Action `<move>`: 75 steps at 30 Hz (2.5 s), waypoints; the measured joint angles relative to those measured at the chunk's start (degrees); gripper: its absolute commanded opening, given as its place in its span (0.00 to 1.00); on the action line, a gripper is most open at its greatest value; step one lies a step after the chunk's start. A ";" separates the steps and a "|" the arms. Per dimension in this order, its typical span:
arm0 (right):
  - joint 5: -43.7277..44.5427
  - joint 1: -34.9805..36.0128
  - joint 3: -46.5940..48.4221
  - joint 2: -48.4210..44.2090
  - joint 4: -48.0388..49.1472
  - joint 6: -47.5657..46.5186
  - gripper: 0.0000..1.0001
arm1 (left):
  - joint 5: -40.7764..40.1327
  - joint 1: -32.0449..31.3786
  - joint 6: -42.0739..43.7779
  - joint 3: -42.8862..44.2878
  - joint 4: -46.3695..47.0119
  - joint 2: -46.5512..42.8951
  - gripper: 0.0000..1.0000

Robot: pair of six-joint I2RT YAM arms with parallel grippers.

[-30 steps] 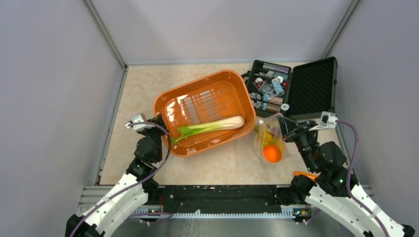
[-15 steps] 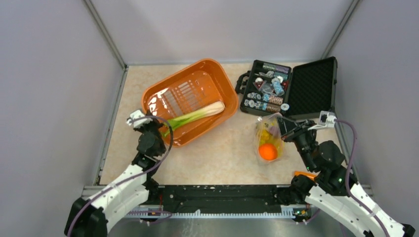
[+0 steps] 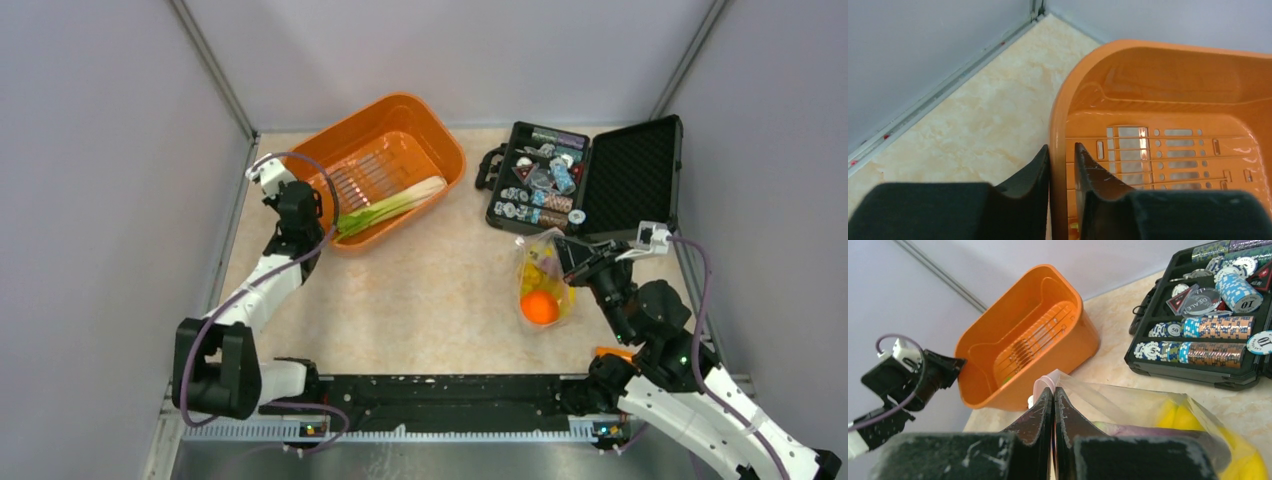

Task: Place the food in the zip-top bag and seal the zipper
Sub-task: Place the bin at the center of the board, then adjust the zipper food storage bag at the center of the board.

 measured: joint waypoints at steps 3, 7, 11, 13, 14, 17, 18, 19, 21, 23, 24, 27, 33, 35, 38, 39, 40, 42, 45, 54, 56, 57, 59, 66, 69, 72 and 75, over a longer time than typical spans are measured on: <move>-0.94 0.00 0.04 1.25 0.39 0.00 0.00 | 6.25 3.39 -3.06 6.47 -7.93 4.63 0.51; -2.12 0.00 0.87 3.50 0.70 0.02 0.00 | 13.14 5.42 -5.64 10.32 -14.60 7.67 0.60; -3.06 0.00 2.21 5.49 0.74 -0.02 0.00 | 18.32 6.86 -7.13 10.62 -19.45 8.00 0.91; -3.41 0.00 2.67 6.21 0.63 -0.04 0.00 | 19.98 7.28 -7.28 10.86 -21.64 7.82 0.99; -3.54 0.00 2.89 6.62 0.68 -0.04 0.00 | 21.07 7.37 -7.13 11.06 -22.84 7.45 0.99; -3.65 0.00 3.30 7.78 0.68 0.04 0.00 | 24.06 7.50 -6.14 11.37 -26.27 3.76 0.99; -3.61 0.00 3.50 8.26 0.79 0.31 0.00 | 25.14 7.50 -5.57 11.56 -27.34 1.60 0.99; -3.58 0.00 3.74 8.83 0.76 0.66 0.00 | 26.14 7.50 -5.14 11.82 -28.09 -0.33 0.98; -3.32 0.00 3.82 9.97 1.25 1.57 0.00 | 30.27 7.50 -4.28 13.03 -29.68 -5.11 0.97; -2.95 0.00 3.82 11.23 1.86 2.69 0.00 | 37.20 7.34 -4.31 14.78 -30.49 -9.57 0.94; -2.64 0.00 3.82 12.00 2.34 3.39 0.00 | 40.63 6.80 -4.70 15.43 -30.45 -11.30 0.93; -1.84 0.00 3.82 13.92 3.65 5.22 0.00 | 48.33 -0.13 -5.62 16.61 -30.62 -14.16 0.96; -0.94 0.00 3.76 16.76 6.86 8.02 0.00 | 53.94 -25.83 -9.94 16.28 -31.32 -10.88 0.96; -0.92 0.00 3.74 17.33 7.82 8.74 0.00 | 53.02 -30.80 -11.56 15.82 -31.21 -8.98 0.96; -0.98 0.00 3.69 17.79 8.85 9.51 0.00 | 50.82 -37.05 -13.31 15.76 -30.08 -5.38 0.96; -1.03 0.00 3.67 17.79 8.96 9.68 0.00 | 50.14 -38.97 -13.70 15.76 -29.64 -4.15 0.95; -1.11 0.00 3.67 17.79 9.01 9.94 0.00 | 49.75 -40.22 -14.03 15.76 -29.24 -3.15 0.93; -1.36 0.00 3.67 17.73 9.01 10.12 0.00 | 48.98 -42.32 -14.43 15.76 -28.28 -1.09 0.88; -1.57 0.00 3.10 17.33 9.31 10.51 0.00 | 47.67 -43.80 -14.84 15.87 -27.34 1.14 0.76; -4.96 0.00 0.70 13.09 9.40 10.47 0.00 | 44.02 -47.25 -13.49 17.84 -25.57 5.46 0.10; -6.19 0.00 0.00 11.50 9.33 9.64 0.16 | 44.70 -47.47 -12.92 18.36 -24.57 6.82 0.00; -7.15 0.00 -0.33 10.56 9.33 8.81 0.32 | 44.94 -47.50 -12.46 18.53 -24.37 7.45 0.00; -9.88 0.00 -0.83 8.81 9.35 6.29 0.48 | 44.92 -47.58 -11.32 18.58 -24.37 7.80 0.00; -16.61 0.00 1.57 5.20 5.16 -7.23 0.57 | 43.85 -47.63 -0.83 19.74 -28.00 5.66 0.00; -17.88 0.00 4.22 4.39 2.29 -13.51 0.57 | 43.80 -47.63 5.60 20.24 -29.75 3.15 0.00; -17.92 0.00 7.85 4.74 -0.81 -18.97 0.57 | 43.95 -47.56 11.91 20.24 -30.36 -0.20 0.00; -18.01 0.00 10.27 5.46 -3.04 -23.34 0.57 | 46.56 -46.93 18.82 20.74 -30.95 -2.82 0.00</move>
